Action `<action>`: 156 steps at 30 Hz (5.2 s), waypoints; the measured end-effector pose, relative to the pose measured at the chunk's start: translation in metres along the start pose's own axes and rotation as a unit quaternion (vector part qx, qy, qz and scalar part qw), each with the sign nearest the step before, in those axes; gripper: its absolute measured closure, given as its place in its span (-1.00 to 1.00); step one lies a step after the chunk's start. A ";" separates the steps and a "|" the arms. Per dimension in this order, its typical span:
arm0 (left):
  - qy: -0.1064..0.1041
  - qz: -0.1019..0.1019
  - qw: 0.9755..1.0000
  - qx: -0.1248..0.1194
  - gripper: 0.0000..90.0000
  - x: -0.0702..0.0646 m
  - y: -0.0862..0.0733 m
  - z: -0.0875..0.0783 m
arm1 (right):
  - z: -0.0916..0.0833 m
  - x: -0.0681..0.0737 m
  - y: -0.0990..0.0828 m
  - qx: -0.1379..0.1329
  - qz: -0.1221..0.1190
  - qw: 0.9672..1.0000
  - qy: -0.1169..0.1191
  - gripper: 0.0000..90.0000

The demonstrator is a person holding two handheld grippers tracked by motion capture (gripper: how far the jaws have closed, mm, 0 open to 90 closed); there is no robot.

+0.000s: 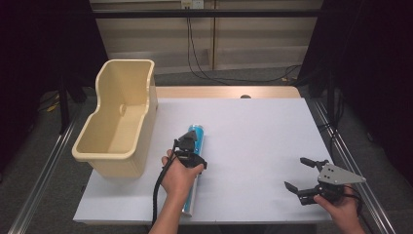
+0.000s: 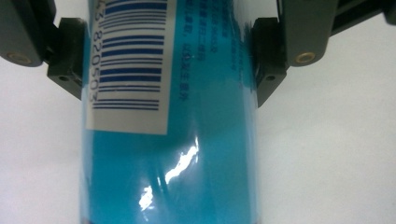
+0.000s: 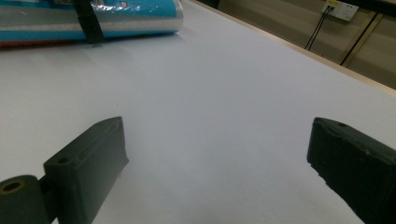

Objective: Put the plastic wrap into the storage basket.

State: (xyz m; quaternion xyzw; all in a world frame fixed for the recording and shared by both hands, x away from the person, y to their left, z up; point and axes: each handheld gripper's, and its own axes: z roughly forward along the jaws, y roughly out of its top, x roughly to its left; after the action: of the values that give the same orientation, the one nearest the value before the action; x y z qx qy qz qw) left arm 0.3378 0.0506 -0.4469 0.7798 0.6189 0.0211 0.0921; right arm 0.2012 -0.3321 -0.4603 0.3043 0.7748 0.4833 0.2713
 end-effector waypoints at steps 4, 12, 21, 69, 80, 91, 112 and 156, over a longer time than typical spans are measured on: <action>-0.011 -0.001 1.000 0.005 -0.29 0.003 0.003 -0.005 | 0.000 -0.002 -0.001 0.001 -0.001 1.000 0.000 -0.90; -0.021 -0.003 1.000 -0.003 -0.29 0.009 0.013 -0.026 | -0.001 -0.002 0.000 -0.002 -0.005 1.000 0.002 -0.90; -0.022 -0.005 1.000 -0.009 -0.29 0.013 0.022 -0.047 | 0.000 -0.001 0.000 -0.002 -0.005 1.000 0.003 -0.91; -0.036 -0.031 0.997 -0.062 -0.29 0.058 0.047 -0.170 | -0.001 -0.001 0.002 -0.011 -0.010 1.000 0.002 -0.91; -0.036 -0.042 0.996 -0.074 -0.29 0.070 0.046 -0.183 | 0.000 0.000 0.002 -0.017 -0.002 1.000 0.004 -0.92; -0.029 -0.054 0.995 -0.084 -0.29 0.090 0.041 -0.194 | 0.001 0.000 0.002 -0.029 0.010 0.999 0.009 -0.93; -0.011 -0.073 0.993 -0.096 -0.29 0.122 0.033 -0.203 | 0.000 -0.004 0.000 -0.047 0.047 0.998 0.011 -0.96; 0.023 -0.106 0.992 -0.068 -0.29 0.172 0.024 -0.175 | 0.002 -0.002 0.000 -0.042 0.041 0.998 0.012 -0.96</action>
State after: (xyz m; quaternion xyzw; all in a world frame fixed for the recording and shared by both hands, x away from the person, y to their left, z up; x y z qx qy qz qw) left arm 0.3749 0.2331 -0.2845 0.7007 0.6974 0.0713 0.1327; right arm 0.2039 -0.3328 -0.4611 0.3181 0.7439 0.5296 0.2548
